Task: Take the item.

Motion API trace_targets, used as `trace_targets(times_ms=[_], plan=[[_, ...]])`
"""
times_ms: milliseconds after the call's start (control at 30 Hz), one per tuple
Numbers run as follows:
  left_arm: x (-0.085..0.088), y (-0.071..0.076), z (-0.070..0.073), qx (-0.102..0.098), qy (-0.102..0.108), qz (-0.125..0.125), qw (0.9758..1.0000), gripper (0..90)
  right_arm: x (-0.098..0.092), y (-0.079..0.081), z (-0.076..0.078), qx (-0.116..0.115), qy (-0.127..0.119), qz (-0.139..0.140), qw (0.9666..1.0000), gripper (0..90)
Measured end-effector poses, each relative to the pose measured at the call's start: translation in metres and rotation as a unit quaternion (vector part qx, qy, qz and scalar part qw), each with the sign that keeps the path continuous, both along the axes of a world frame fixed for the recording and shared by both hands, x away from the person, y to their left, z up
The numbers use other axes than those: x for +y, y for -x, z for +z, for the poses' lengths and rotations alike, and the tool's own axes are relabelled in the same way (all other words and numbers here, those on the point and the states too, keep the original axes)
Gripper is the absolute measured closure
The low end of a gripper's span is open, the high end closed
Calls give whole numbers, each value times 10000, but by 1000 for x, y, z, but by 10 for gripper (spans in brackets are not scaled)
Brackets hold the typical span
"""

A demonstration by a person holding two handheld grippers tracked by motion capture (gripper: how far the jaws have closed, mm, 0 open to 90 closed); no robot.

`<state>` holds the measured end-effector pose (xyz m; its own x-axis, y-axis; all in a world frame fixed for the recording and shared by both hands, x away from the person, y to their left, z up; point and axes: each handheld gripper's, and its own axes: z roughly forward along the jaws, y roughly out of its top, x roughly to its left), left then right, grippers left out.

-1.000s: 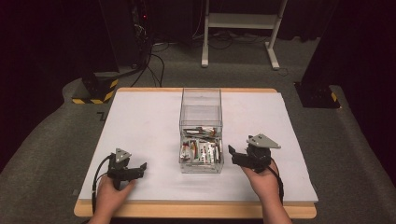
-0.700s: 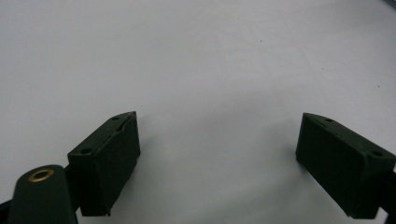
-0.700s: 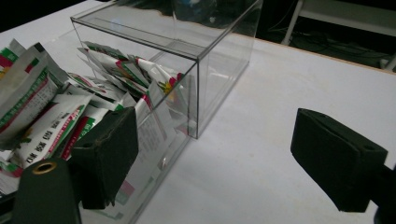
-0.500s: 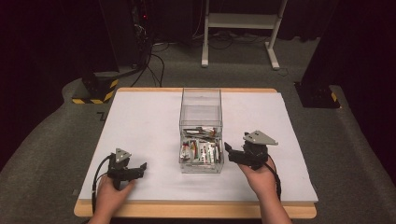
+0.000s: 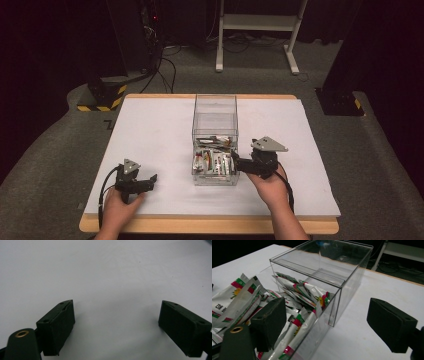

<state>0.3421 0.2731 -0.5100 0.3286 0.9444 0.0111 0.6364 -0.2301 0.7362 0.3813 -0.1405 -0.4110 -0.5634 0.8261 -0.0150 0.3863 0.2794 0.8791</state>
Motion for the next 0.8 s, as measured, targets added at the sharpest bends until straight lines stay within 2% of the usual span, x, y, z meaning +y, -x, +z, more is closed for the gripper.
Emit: trace_targets(times_ms=[267,500,800], plan=[[0,0,0,3,-6,-5,10000,138,13,0,0,11,23,143,9999,168],[0,0,0,10,-15,-13,10000,138,23,4,1,44,-87,310,9995,169],[0,0,0,1,-2,-1,10000,137,35,9,1,40,-91,485,9988,171]])
